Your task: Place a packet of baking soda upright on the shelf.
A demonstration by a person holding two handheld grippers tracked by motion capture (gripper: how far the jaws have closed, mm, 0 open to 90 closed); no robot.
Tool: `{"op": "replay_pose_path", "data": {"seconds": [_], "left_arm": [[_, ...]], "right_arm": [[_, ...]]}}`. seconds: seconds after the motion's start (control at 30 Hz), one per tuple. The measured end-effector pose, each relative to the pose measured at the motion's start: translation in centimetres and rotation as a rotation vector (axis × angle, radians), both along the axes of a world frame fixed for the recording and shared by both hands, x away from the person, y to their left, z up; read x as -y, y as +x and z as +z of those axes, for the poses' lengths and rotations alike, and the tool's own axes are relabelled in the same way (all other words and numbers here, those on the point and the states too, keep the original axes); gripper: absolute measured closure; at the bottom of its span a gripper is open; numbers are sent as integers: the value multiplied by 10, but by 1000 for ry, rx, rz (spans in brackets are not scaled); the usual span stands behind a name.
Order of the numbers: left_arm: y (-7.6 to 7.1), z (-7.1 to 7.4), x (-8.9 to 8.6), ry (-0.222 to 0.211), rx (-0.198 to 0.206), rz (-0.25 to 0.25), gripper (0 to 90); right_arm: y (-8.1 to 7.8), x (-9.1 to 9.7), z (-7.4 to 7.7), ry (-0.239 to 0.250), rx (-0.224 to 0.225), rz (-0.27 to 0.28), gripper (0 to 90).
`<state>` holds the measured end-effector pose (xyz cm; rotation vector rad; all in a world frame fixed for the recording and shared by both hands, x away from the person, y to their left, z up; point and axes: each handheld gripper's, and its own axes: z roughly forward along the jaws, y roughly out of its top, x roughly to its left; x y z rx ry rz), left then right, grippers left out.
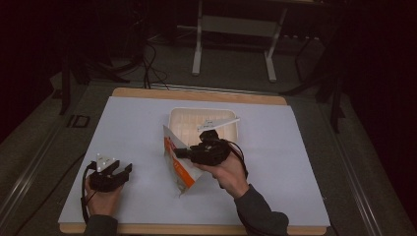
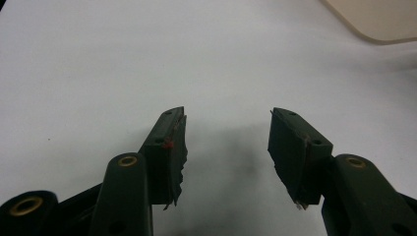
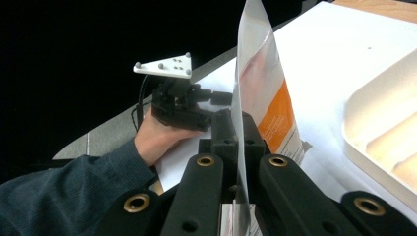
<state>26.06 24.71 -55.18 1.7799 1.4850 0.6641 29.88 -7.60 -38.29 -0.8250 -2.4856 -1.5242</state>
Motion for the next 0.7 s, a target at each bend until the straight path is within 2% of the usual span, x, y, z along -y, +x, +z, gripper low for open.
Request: {"op": "replay_pose_path", "data": {"seconds": [0.23, 0.5, 0.7], "left_arm": [[0, 0, 0, 0, -1, -1, 474], [0, 0, 0, 0, -3, 1, 471], [0, 0, 0, 3, 0, 4, 471]], "right_arm": [[4, 6, 8, 29, 7, -47, 900], [7, 6, 17, 27, 21, -67, 900], [8, 5, 25, 25, 49, -75, 900]]}}
